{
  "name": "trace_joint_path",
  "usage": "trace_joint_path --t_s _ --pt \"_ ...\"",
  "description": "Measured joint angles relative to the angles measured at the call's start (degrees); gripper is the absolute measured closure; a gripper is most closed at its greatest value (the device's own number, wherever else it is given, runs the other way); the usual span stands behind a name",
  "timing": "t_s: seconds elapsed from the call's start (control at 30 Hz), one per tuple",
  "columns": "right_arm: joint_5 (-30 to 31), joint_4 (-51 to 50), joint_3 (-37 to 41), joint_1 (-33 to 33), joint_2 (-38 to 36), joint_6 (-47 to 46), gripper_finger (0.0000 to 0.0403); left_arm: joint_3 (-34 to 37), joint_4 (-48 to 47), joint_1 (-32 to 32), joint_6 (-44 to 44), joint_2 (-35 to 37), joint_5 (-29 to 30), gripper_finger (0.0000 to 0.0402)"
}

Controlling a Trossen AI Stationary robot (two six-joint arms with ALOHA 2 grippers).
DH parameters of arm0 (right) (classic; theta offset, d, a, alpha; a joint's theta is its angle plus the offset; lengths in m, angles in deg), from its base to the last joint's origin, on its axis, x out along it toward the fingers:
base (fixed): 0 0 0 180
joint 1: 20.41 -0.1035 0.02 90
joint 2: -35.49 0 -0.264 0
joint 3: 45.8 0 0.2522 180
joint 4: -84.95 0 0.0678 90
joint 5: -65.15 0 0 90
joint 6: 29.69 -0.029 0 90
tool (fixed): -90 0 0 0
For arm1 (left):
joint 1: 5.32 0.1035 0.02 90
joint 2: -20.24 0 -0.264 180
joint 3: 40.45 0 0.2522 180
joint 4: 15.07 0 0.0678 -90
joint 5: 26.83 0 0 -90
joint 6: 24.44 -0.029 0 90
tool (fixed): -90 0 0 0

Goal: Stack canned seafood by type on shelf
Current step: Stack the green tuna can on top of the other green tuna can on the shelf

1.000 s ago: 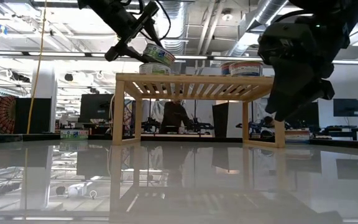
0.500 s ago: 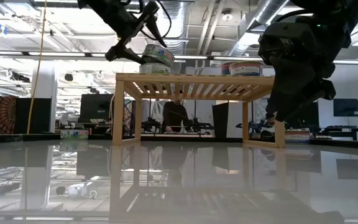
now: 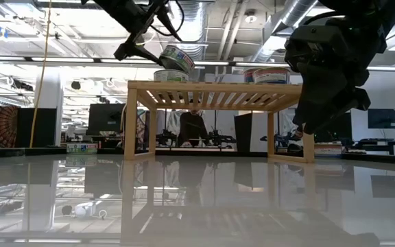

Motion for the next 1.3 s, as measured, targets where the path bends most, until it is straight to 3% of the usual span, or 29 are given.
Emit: trace_joint_path --t_s 0.53,0.73,1.0,1.3 --pt "-0.1 0.0 0.0 0.0 0.0 -0.4 0.0234 0.0 -7.7 0.0 6.6 2.9 -3.0 0.0075" --pt "-0.1 0.1 0.0 0.0 0.0 -0.4 0.0234 0.0 -7.6 0.0 5.3 4.4 -0.1 0.0075" --pt "-0.1 0.7 0.0 0.0 0.0 -0.4 0.0234 0.0 -6.6 0.0 6.3 0.5 1.7 0.0075" --pt "-0.1 1.4 0.0 -0.1 0.0 -1.0 0.0234 0.0 -2.8 0.0 4.8 -1.3 -1.5 0.0075"
